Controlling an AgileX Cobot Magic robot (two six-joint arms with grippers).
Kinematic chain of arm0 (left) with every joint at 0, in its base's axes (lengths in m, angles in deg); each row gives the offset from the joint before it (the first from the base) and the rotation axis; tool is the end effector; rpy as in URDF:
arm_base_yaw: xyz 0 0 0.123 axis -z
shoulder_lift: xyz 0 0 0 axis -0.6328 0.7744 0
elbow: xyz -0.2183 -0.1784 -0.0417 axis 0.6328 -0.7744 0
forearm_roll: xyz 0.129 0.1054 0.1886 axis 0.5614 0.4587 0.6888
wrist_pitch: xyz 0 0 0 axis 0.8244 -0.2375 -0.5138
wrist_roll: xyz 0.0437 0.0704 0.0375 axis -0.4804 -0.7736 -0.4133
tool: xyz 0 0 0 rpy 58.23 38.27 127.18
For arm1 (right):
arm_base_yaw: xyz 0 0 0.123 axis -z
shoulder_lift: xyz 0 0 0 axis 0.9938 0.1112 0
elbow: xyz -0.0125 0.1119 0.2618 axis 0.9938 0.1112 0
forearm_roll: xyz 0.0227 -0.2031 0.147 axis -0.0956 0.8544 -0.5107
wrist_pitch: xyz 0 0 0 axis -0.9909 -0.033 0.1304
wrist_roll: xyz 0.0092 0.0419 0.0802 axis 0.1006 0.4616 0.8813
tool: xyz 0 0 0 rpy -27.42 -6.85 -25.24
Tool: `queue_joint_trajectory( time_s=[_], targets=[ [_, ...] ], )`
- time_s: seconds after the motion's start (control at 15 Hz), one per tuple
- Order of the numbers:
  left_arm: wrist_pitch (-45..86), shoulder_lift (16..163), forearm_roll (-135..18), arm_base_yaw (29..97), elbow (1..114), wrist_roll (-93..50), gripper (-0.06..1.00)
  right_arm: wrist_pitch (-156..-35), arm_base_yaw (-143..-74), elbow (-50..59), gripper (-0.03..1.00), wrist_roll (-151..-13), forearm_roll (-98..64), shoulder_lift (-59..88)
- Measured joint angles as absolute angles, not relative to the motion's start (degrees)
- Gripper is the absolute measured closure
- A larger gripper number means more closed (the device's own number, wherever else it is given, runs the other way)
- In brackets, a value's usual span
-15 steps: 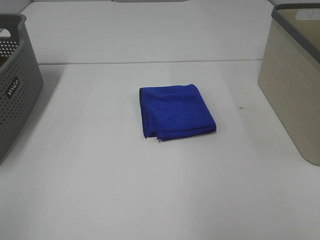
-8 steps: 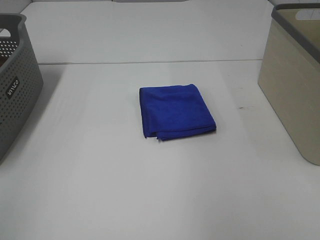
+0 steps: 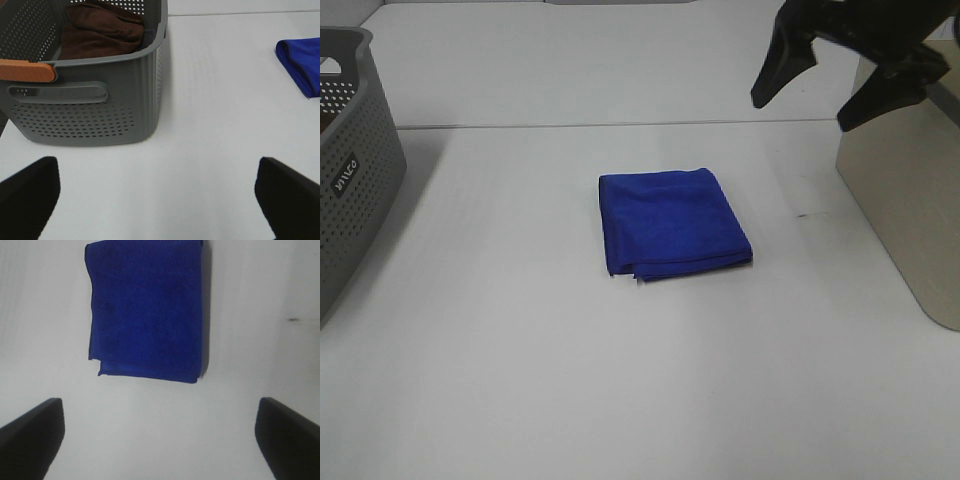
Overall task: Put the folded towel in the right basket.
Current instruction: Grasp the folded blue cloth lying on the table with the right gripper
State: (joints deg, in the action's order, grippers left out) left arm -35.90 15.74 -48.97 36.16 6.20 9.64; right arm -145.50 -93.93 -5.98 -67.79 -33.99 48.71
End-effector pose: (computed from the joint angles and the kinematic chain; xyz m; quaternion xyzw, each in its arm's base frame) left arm -0.0056 -0.0057 0.2772 0.0018 0.8499 -0.0047 0.5269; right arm 0.3905 0.1050 0.2708 -0.0781 0.9629 0.2063 0.1555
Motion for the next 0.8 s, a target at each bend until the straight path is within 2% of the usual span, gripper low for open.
queue_joint_trajectory(
  time_s=[0.4, 0.8],
  targets=[
    [-35.7, 15.7, -53.1, 36.2, 6.2, 9.6, -0.04, -145.6, -94.5, -18.6, -0.02, -68.9, -35.1, 67.5],
    [-35.7, 15.7, -52.5, 36.2, 6.2, 9.6, -0.04, -143.5, -94.5, -19.5, -0.01, -71.2, -36.2, 76.6]
  ],
)
